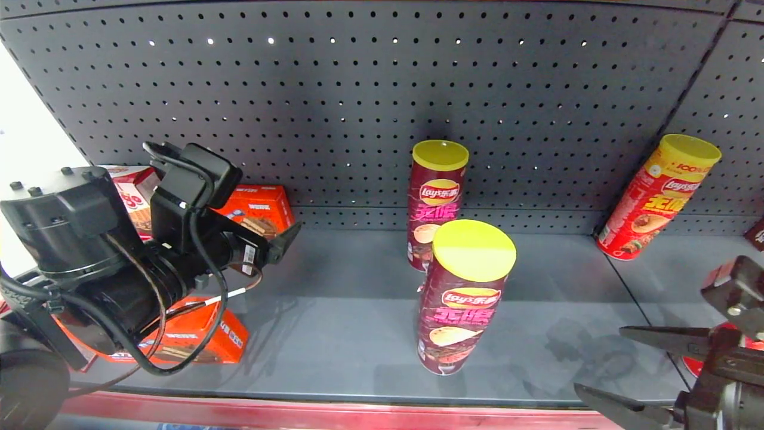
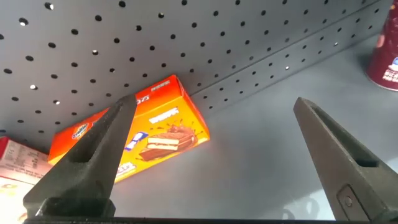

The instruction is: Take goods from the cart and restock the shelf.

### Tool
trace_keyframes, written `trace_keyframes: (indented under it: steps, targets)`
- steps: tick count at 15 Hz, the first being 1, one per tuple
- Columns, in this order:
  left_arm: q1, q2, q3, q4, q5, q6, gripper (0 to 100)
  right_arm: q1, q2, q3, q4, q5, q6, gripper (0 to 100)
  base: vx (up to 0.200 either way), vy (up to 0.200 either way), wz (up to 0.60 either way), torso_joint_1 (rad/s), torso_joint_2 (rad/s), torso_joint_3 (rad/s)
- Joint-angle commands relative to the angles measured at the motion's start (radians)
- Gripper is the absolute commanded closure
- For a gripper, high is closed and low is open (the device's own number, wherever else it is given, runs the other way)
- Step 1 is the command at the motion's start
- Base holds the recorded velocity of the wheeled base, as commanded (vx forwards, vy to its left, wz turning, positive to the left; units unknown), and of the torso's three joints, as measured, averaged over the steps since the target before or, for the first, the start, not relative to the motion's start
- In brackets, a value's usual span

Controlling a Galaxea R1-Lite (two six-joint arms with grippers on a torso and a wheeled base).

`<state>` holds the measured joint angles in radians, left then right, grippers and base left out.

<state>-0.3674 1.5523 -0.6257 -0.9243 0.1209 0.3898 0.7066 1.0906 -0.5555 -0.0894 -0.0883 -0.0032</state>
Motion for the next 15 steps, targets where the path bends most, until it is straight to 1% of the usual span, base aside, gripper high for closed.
trace_keyframes:
  steps: [1, 4, 7, 11, 15]
  targets:
    - [0.005, 0.003, -0.002, 0.001, 0.000, 0.000, 0, 0.027, 0.146, -0.049, -0.001, -0.024, 0.002, 0, 0.000, 0.000, 0.00, 0.000, 0.00, 0.000]
    - [0.038, 0.003, -0.002, 0.001, 0.000, 0.001, 0, 0.027, 0.216, -0.101, 0.002, -0.041, 0.002, 0, 0.000, 0.000, 0.00, 0.000, 0.00, 0.000]
    - [0.036, 0.003, -0.002, 0.001, 0.000, 0.001, 0, 0.022, 0.262, -0.141, 0.002, -0.050, 0.002, 0, 0.000, 0.000, 0.00, 0.000, 0.00, 0.000]
    - [0.036, 0.003, 0.000, 0.001, -0.001, 0.001, 0, 0.019, 0.339, -0.242, 0.002, -0.051, 0.002, 0, 0.000, 0.000, 0.00, 0.000, 0.00, 0.000]
    - [0.038, 0.003, 0.000, 0.001, 0.000, 0.001, 0, 0.019, 0.373, -0.267, 0.000, -0.053, 0.002, 0, 0.000, 0.000, 0.00, 0.000, 0.00, 0.000]
